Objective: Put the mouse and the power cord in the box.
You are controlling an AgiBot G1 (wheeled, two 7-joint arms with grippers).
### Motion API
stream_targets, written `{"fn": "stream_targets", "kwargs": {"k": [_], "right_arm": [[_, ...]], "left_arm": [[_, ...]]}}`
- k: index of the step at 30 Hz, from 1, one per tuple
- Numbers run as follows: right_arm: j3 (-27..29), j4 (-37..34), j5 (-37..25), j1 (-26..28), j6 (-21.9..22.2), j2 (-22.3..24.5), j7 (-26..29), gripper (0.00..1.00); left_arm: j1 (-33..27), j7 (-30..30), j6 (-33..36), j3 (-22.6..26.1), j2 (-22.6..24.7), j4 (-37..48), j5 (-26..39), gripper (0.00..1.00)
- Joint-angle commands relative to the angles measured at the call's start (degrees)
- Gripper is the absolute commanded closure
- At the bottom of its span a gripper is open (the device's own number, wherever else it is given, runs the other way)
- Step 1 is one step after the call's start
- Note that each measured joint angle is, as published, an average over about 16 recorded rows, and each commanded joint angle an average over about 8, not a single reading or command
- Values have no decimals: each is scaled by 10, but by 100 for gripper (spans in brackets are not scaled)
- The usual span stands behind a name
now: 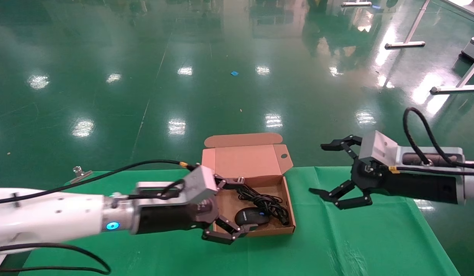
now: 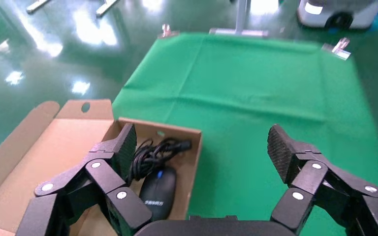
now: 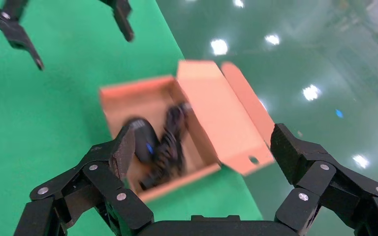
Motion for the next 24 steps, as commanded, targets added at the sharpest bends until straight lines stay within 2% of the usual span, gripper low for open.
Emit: {"fn": "stream_targets", "kwargs": {"k": [1, 24], "right_arm": [[12, 19, 15, -15, -8, 6, 13, 0], [154, 232, 185, -189, -94, 70, 168, 0]], "left_arm": [[9, -7, 14, -16, -15, -14, -14, 0], [118, -91, 176, -197, -183, -177, -172, 0]]}}
